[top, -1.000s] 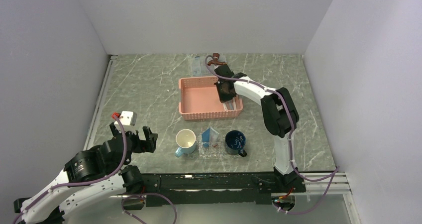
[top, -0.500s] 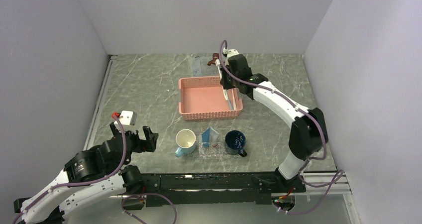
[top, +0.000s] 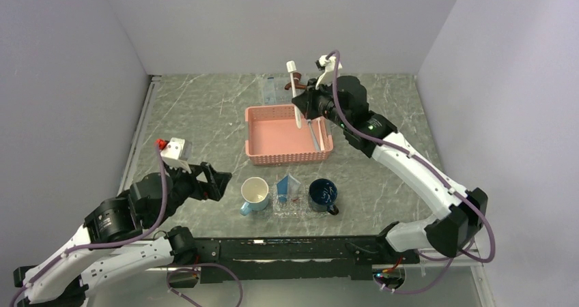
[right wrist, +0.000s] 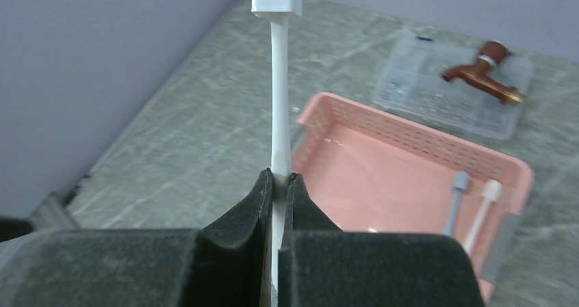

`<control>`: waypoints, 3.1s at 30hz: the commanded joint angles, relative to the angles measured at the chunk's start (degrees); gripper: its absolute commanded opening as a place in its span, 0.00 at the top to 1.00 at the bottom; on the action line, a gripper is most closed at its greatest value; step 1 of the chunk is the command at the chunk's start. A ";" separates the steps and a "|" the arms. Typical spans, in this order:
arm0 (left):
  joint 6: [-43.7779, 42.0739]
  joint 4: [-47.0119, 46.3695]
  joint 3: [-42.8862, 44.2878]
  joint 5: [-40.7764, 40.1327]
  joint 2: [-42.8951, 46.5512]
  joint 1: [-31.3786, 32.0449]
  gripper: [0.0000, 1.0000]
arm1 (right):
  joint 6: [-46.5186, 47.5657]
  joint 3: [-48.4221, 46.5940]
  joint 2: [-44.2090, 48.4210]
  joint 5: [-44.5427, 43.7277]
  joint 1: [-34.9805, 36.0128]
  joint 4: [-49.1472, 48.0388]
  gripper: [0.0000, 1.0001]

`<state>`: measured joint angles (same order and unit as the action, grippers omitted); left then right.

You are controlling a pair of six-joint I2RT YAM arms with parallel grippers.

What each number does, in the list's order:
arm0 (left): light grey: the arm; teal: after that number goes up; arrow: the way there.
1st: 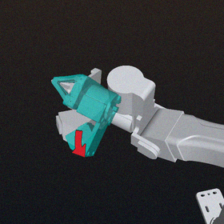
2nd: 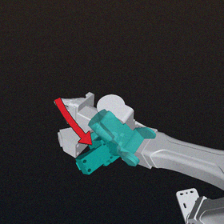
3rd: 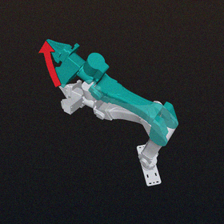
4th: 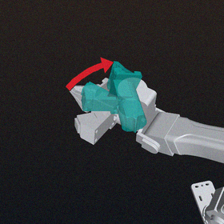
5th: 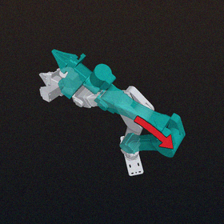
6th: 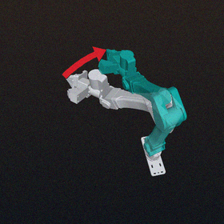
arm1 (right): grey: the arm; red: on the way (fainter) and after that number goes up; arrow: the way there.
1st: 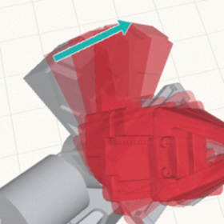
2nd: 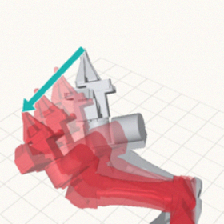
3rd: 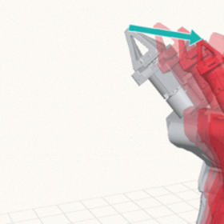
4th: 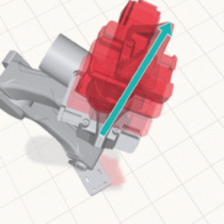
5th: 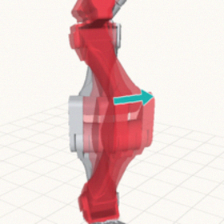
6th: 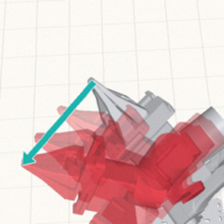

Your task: Prepare toiletry sets of a toothbrush and toothpaste on the tray

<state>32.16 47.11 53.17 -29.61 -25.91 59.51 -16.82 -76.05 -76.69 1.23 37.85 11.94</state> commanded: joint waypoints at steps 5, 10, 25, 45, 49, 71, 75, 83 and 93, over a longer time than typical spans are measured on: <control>-2.76 -11.43 5.35 11.73 -5.34 0.30 0.01 | -9.46 3.99 7.18 3.92 8.71 -11.13 1.00; -3.02 -15.85 6.81 17.46 -6.64 0.26 0.01 | -15.78 8.28 10.53 8.13 11.30 -19.28 1.00; 1.16 -28.29 6.32 32.83 -7.17 0.21 0.01 | -32.58 15.59 11.39 21.86 14.68 -42.67 1.00; 7.22 -38.30 3.88 43.93 -7.68 0.24 0.30 | -41.72 17.07 8.48 27.36 20.01 -58.93 1.00; 7.80 -39.67 3.20 45.17 -7.17 0.25 0.40 | -41.72 17.65 8.54 26.48 20.63 -59.40 1.00; 5.31 -32.85 3.85 42.82 -6.83 0.25 1.00 | -24.67 15.11 16.62 21.31 21.83 -33.76 0.52; 3.13 -28.43 4.90 42.93 -6.37 0.19 1.00 | -17.11 10.18 17.85 20.94 21.75 -20.19 0.51; 1.05 -19.17 5.62 48.55 -4.79 0.25 1.00 | -0.76 -0.74 18.10 21.80 20.24 4.26 0.48; -0.53 -11.26 4.17 59.27 -3.86 0.18 1.00 | 5.45 -7.70 16.70 34.73 15.69 15.19 0.43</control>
<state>33.52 32.88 56.60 22.81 -30.06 59.51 -15.33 -80.09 -59.81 29.28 54.81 21.93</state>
